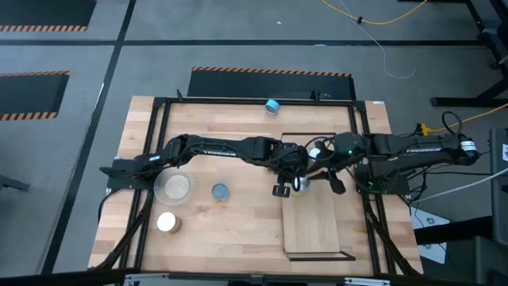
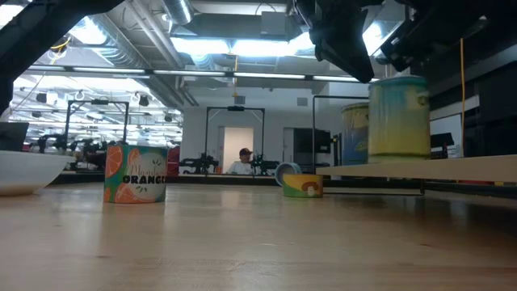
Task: Pick and place cans onto a shelf
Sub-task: Put the light blue can onto the shelf
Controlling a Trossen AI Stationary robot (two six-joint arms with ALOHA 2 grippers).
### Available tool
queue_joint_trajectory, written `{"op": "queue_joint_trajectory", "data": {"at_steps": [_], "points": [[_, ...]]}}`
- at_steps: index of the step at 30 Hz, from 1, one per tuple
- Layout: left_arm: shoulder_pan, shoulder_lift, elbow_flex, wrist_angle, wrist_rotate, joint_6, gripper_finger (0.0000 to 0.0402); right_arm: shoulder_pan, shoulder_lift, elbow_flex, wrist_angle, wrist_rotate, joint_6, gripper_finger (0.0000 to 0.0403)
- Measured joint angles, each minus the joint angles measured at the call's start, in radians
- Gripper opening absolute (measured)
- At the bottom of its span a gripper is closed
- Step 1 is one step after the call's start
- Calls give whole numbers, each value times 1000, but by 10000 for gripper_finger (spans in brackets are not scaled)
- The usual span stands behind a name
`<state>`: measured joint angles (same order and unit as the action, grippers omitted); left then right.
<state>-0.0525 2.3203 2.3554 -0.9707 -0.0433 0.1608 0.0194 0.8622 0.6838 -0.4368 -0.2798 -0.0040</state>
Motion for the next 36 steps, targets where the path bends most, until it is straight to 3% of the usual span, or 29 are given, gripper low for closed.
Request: {"op": "queue_joint_trajectory", "data": {"at_steps": [6, 11, 16, 22, 29, 36], "points": [[0, 0, 0, 0, 0, 0, 55, 69, 16, 0, -1, 1, -2, 97], [0, 0, 0, 0, 0, 0, 55, 120, 47, 0, -1, 95, -4, 97], [0, 0, 0, -1, 0, 0, 55, 154, 47, 0, 3, 101, -27, 97], [0, 0, 0, -1, 0, 0, 55, 183, 46, 0, 15, 107, -15, 97], [0, 0, 0, -1, 0, -2, 55, 222, 61, 0, 14, 224, -7, 97], [0, 0, 0, -1, 0, -2, 55, 234, 115, 0, 0, 245, -58, 97]]}}
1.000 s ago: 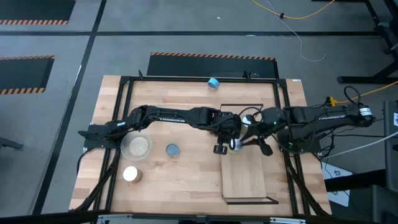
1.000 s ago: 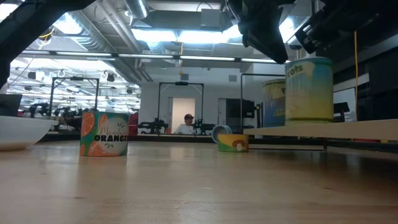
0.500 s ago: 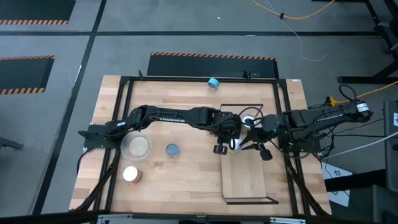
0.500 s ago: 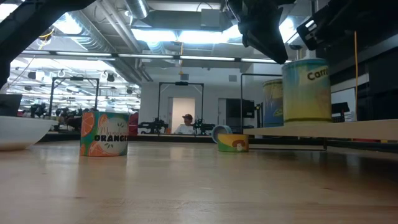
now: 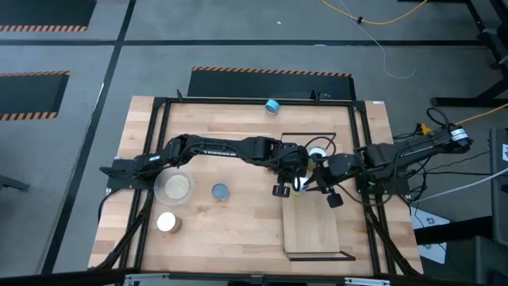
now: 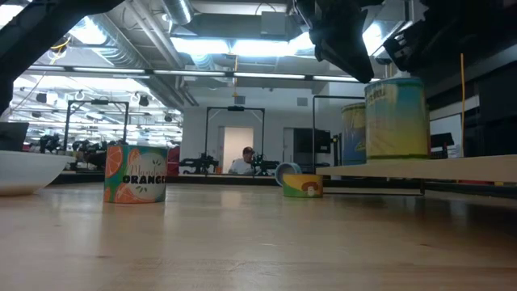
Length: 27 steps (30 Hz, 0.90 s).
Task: Pick and place cans onto a shelf
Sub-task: Put the light blue can onto the shelf
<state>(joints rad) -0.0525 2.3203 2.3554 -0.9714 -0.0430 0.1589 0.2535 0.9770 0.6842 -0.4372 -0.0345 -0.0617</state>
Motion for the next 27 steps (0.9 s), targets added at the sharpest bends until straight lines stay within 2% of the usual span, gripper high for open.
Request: {"op": "queue_joint_trajectory", "data": {"at_steps": [12, 27], "points": [[0, 0, 0, 0, 0, 0, 55, 0, 19, 0, -23, 15, -103, 97], [0, 0, 0, 0, 0, -7, 55, -1, -66, 0, -127, 18, -325, 97]]}}
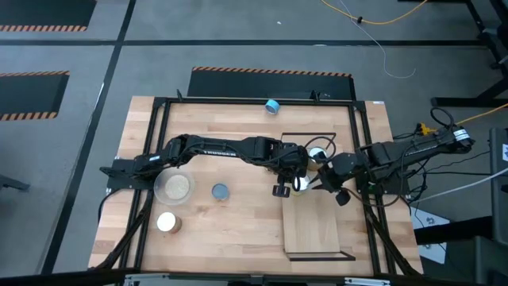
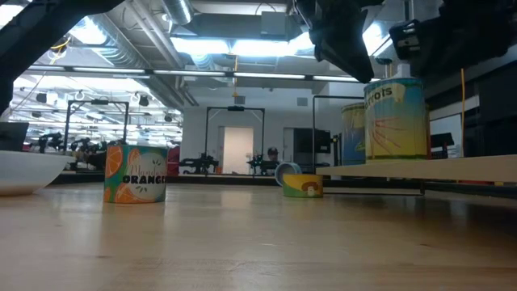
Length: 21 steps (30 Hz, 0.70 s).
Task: Pick and place cans onto a shelf
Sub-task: Put the light blue can onto the shelf
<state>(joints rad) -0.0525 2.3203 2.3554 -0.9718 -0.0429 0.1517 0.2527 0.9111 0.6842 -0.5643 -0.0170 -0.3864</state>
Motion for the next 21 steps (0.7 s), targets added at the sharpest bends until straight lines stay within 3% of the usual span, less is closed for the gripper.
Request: {"op": "queue_joint_trajectory", "data": {"at_steps": [21], "points": [[0, 0, 0, 0, 0, -18, 55, -35, 26, 0, -4, 20, -67, 97]]}}
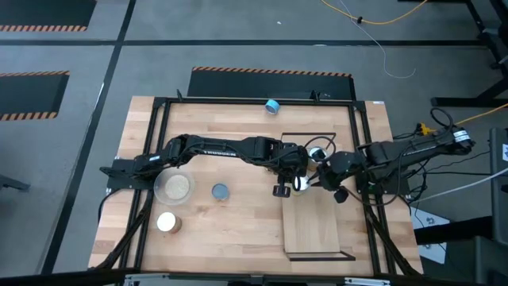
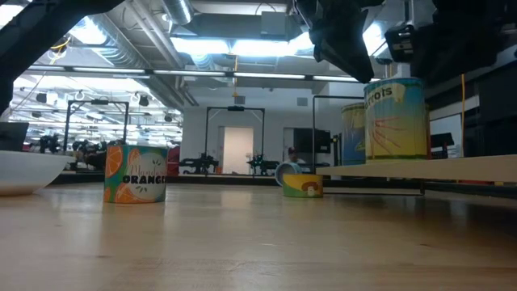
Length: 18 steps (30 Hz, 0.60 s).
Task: Pick and place cans onto a shelf
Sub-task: Put the light blue can onto the shelf
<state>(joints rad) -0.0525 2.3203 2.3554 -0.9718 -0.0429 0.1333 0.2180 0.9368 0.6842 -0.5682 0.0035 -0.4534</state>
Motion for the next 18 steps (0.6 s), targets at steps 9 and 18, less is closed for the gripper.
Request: {"op": "queue_joint_trajectory", "data": {"at_steps": [9, 18], "points": [[0, 0, 0, 0, 0, 0, 55, 0, 56, 3, 15, -5, 4, 97], [0, 0, 0, 0, 0, 0, 55, 0, 58, 2, 23, -5, 7, 96]]}}
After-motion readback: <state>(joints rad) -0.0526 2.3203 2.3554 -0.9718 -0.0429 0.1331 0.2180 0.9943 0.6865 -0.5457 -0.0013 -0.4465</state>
